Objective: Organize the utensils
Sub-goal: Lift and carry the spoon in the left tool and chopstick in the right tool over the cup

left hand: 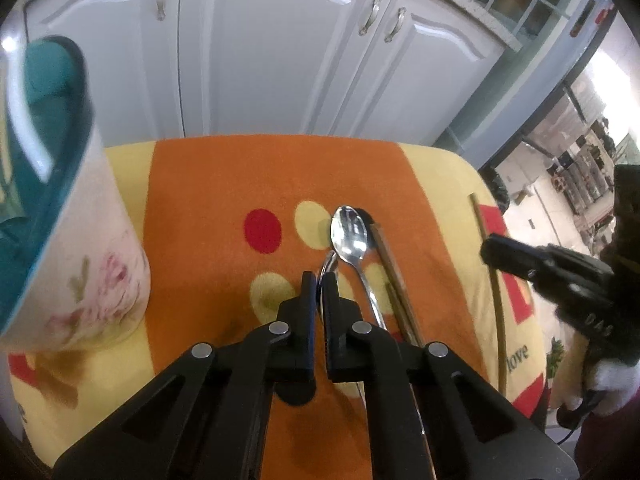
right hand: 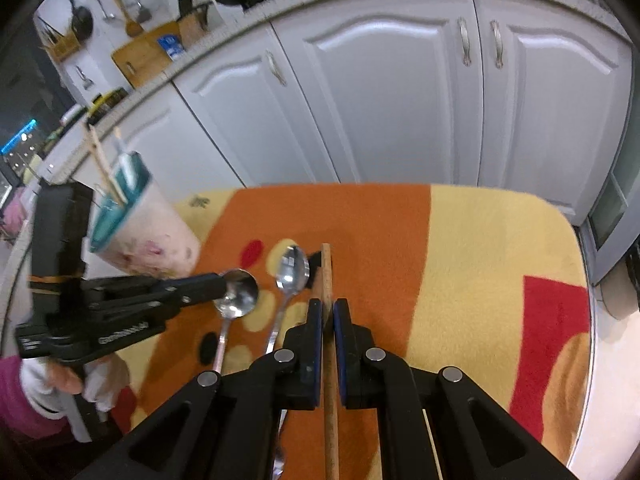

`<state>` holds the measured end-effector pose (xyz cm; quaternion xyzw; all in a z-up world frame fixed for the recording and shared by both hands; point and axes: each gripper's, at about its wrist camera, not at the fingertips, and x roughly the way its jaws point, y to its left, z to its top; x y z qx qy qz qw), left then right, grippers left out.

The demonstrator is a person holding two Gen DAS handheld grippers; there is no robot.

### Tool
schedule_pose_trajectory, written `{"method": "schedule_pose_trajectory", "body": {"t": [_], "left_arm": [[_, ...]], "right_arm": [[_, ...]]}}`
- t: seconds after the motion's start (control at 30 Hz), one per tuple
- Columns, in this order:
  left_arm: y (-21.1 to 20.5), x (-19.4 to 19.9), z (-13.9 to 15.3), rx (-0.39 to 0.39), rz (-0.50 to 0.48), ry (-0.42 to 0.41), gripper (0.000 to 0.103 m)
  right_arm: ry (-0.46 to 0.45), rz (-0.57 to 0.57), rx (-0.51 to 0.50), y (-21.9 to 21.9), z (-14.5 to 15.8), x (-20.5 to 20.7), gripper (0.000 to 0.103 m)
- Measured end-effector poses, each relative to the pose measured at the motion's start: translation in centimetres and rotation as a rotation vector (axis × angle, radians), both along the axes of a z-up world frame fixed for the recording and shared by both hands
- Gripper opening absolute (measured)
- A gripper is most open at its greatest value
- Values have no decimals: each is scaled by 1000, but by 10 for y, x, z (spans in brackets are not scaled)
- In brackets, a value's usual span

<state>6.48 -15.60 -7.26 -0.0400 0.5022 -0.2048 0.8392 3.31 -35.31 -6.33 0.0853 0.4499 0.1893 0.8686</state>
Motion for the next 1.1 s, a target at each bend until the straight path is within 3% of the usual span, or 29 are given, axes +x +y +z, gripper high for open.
{"method": "schedule_pose_trajectory", "body": {"t": [0.53,1.1], "left_arm": [[31,-40,78,-73,-3,-155,2],[86,-49,134,-62,92,-292,2]], "right_arm": [[-188,-21,9,4,75,-44,5],[-327,75,-43,63,136,-33,5]]}}
